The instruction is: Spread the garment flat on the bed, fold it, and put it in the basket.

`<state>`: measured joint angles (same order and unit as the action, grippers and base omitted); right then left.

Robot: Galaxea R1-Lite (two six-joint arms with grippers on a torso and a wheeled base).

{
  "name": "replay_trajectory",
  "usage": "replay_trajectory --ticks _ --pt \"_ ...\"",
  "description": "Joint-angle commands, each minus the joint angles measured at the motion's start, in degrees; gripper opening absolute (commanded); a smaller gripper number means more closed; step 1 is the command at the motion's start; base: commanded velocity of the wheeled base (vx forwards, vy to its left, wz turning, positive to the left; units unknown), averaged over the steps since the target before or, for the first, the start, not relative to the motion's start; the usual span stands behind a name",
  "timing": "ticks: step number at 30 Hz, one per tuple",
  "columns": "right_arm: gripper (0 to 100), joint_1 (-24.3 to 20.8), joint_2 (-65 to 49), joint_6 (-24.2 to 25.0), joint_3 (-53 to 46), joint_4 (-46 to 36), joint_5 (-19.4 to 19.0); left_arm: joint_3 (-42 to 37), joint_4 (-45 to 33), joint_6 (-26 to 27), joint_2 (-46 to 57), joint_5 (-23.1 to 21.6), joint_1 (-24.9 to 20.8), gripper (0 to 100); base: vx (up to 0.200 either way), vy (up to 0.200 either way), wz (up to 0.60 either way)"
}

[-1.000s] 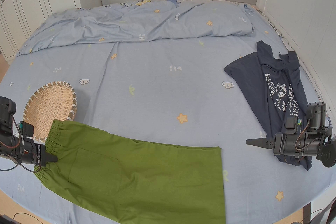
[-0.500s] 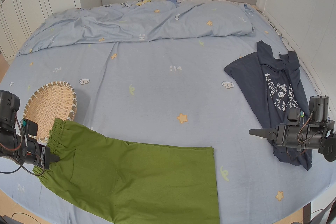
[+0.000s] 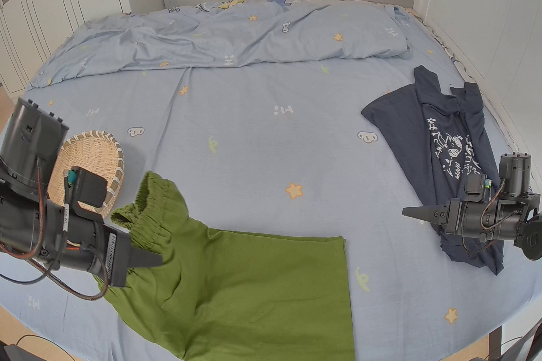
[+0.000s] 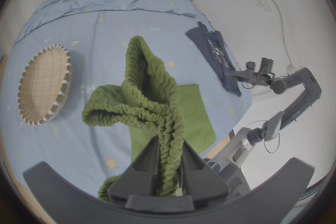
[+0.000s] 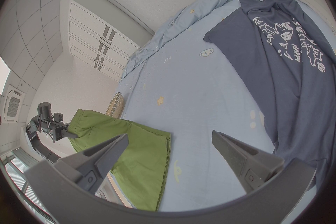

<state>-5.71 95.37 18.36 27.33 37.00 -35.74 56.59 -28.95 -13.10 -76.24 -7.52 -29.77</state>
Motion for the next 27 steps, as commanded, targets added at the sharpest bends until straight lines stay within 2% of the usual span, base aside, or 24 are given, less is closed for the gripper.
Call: replay_trajectory --ticks 1,5,7,8,9,10,13,15,27 --pt "100 0.08 -0.01 0.01 0.0 0.0 0.06 3.79 -0.75 -3.15 -5.85 0.23 -9.78 0 0.0 0.0 0.0" --pt "100 -0.01 0.08 0.01 0.0 0.0 0.06 4.76 -0.23 -8.78 -9.1 0.31 -16.2 0 0.0 0.0 0.0" --pt "100 -0.01 0.08 0.01 0.0 0.0 0.06 4.76 -0.14 -8.96 -9.28 0.31 -16.46 0 0.0 0.0 0.0" --pt "100 -0.1 0.17 0.01 -0.09 0.0 0.06 4.23 2.59 -13.17 -12.97 0.4 -20.24 0 0.0 0.0 0.0" --pt "100 -0.1 0.17 0.01 -0.09 0.0 0.06 4.23 2.76 -13.35 -13.14 0.49 -20.42 0 0.0 0.0 0.0" --pt "100 -0.27 0.17 0.01 -0.35 0.0 0.06 4.23 5.49 -16.43 -15.43 2.34 -22.09 0 0.0 0.0 0.0" --pt "100 -0.27 0.17 -0.08 -0.44 0.0 0.06 4.23 8.91 -19.85 -18.42 6.82 -22.96 0 0.0 0.0 0.0" --pt "100 -0.27 0.26 -0.08 -0.35 0.0 0.06 4.23 10.32 -20.82 -19.56 8.05 -22.96 0 0.0 0.0 0.0" --pt "100 -0.18 0.52 -0.08 -0.35 0.09 0.06 2.47 15.42 -22.84 -19.47 7.96 -25.6 0 0.0 0.0 0.0"
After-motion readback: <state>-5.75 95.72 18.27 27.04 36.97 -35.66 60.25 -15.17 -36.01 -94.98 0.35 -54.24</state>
